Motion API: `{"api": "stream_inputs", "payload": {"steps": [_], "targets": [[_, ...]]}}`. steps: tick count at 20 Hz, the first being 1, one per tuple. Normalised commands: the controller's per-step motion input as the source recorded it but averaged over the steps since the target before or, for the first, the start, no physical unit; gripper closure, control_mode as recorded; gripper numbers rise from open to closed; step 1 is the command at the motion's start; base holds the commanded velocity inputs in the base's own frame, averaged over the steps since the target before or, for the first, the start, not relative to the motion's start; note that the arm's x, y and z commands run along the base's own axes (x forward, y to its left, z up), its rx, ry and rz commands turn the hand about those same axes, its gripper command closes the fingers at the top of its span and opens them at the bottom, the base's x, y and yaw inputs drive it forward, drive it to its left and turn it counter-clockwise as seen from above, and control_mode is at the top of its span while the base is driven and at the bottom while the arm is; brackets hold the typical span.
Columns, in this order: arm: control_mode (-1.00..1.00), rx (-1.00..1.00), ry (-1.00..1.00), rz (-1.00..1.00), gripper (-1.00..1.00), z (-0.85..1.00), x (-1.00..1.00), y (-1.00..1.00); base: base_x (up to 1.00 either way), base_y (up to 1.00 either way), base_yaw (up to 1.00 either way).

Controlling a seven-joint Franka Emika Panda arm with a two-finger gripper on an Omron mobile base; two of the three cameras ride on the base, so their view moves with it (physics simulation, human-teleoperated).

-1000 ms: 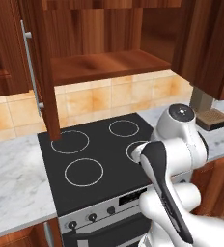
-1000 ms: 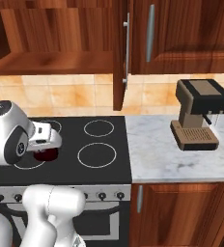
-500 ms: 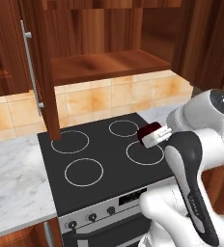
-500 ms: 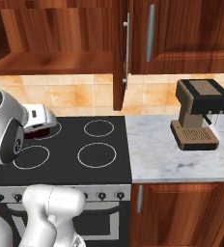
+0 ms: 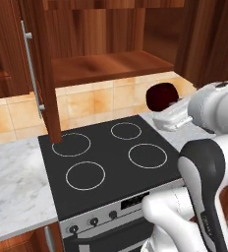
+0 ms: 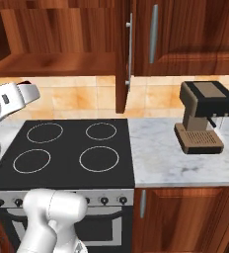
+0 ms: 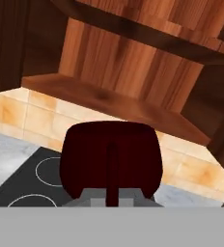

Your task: Move the mug from next to the sink to the open cabinet. Then, move the bowl with the kiwi to the fridge to clear the area for faucet cleaning.

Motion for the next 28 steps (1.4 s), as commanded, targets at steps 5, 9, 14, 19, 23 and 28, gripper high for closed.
{"api": "stream_inputs", "payload": {"steps": [5,9,14,19,23,28], "targets": [[-1.00,0.23,-0.23,-0.13,1.00,0.80,0.13,0.28,0.00,0.00,0.00],[-1.00,0.20,0.12,0.00,1.00,0.79,0.31,-0.01,0.00,0.00,0.00],[-1.00,0.01,0.02,0.01,1.00,0.06,0.11,0.00,0.00,0.00,0.00],[-1.00,0.04,0.02,0.00,1.00,-0.18,0.85,0.00,0.00,0.00,0.00],[-1.00,0.08,0.03,0.00,1.00,-0.35,0.86,0.00,0.00,0.00,0.00],[-1.00,0.06,0.00,0.00,1.00,-0.23,0.90,0.01,0.00,0.00,0.00]]}}
